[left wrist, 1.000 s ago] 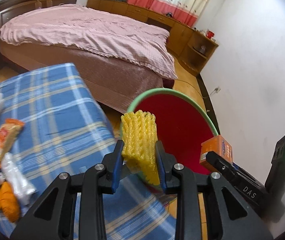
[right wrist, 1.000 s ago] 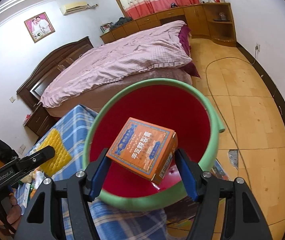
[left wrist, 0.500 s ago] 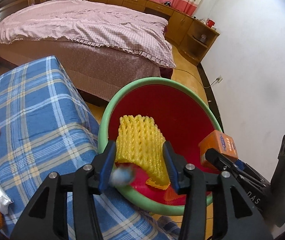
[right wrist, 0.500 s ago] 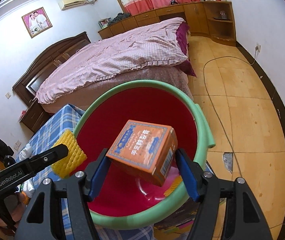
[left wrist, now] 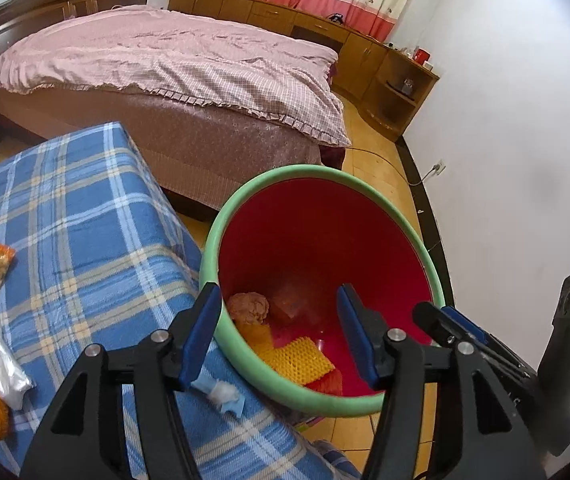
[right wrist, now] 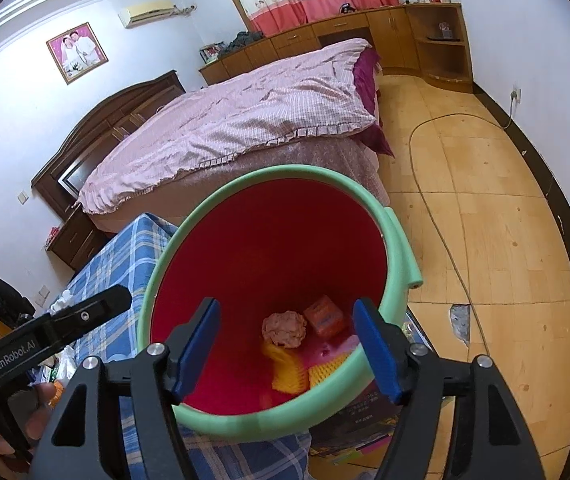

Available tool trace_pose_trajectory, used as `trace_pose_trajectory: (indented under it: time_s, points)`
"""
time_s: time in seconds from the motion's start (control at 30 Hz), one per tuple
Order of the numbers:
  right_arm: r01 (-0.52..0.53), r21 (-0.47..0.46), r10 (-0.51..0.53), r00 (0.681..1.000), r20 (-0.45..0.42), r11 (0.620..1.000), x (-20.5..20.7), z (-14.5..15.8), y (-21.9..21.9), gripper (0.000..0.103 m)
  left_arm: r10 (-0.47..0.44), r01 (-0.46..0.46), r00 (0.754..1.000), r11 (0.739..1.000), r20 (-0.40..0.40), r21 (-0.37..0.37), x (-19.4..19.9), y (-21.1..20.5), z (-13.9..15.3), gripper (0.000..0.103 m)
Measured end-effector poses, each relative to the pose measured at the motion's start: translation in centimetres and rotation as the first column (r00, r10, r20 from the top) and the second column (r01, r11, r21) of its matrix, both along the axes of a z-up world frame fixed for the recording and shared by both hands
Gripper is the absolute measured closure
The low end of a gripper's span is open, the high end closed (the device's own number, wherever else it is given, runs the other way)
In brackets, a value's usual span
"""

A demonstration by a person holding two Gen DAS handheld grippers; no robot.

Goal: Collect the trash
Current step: 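Move both tools back toward the bed and lower the right tool to the blue plastic piece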

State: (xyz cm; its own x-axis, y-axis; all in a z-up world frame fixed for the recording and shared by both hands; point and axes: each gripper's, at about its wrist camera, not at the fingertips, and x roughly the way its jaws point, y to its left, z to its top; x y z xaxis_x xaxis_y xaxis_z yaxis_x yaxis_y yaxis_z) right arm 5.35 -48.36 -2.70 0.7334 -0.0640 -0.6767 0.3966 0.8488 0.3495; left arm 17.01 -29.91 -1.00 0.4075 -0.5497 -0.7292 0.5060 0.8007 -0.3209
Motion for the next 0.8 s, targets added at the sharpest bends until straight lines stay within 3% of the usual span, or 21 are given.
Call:
trace_pose_trajectory:
  time_s: [0.33, 0.8]
  points:
    - [-0.009, -0.012, 0.009, 1.0, 0.023, 1.0, -0.5, 0.8, 2.1, 0.031, 0.077, -0.077, 0.997, 0.997, 0.018, 0.006, -0.7, 4.4, 0.9, 0.043]
    - [-0.161, -0.035, 0.162, 0.986, 0.038, 0.986, 0.7, 1.5, 8.7, 0.032, 0.25, -0.25, 0.968, 0.968, 0.02, 0.024, -1.5, 13.0, 0.8, 0.043]
